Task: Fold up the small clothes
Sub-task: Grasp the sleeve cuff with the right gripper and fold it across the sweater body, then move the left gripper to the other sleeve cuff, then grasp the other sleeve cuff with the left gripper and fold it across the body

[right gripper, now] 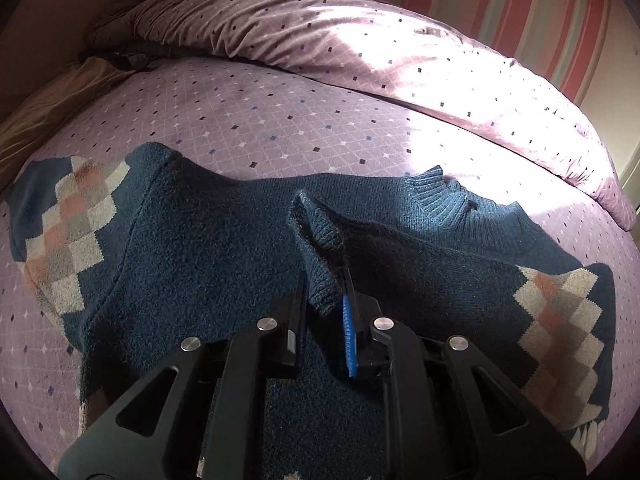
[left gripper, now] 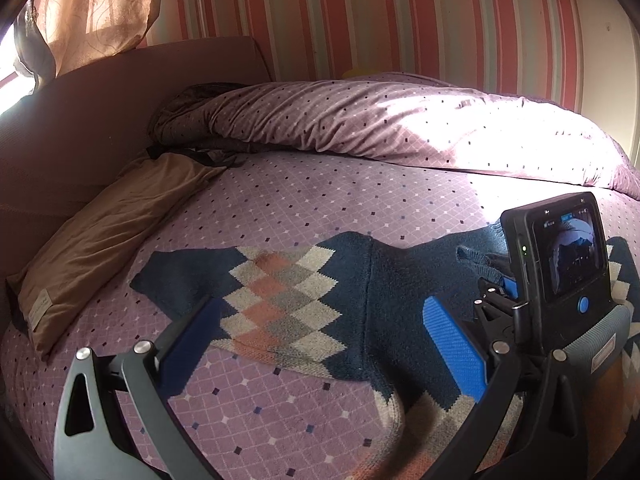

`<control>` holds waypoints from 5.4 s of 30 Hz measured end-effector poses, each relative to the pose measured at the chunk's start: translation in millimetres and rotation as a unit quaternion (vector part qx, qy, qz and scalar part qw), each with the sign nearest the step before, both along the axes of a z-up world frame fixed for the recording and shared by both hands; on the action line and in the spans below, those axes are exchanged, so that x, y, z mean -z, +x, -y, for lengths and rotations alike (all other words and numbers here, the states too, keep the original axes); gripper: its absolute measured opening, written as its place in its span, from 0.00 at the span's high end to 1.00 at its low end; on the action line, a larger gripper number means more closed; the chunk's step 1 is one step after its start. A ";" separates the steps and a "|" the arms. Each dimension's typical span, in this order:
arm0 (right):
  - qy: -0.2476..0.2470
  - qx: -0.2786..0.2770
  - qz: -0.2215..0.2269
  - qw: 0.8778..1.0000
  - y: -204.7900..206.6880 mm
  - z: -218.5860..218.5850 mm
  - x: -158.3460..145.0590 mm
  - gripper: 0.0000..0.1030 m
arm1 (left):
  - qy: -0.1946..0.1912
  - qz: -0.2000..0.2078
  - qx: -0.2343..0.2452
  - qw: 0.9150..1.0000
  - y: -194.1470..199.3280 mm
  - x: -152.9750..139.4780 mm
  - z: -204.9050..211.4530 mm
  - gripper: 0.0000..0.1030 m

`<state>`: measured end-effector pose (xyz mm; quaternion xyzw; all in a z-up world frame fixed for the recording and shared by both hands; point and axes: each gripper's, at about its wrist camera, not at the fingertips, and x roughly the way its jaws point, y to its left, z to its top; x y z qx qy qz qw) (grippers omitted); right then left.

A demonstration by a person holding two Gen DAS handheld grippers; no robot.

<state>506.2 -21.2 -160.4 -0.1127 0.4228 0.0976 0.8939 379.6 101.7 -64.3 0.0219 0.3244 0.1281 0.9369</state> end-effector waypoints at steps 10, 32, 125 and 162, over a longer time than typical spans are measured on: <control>0.032 0.036 0.062 0.997 -48.5 17.4 -39.4 0.03 | -0.035 -0.006 -0.008 0.999 -4.2 18.1 -47.6 0.01; 0.055 0.004 0.134 0.989 -115.5 49.1 -101.8 0.03 | -0.061 -0.083 -0.083 0.991 40.3 66.6 -321.9 0.01; 0.039 0.153 0.134 0.978 -136.3 332.3 -150.3 0.03 | 0.007 -0.063 0.059 0.996 42.4 -44.2 149.9 0.85; 0.068 0.202 0.089 0.973 -171.4 441.2 -93.8 0.03 | 0.035 -0.056 0.159 0.985 42.9 6.4 366.3 0.29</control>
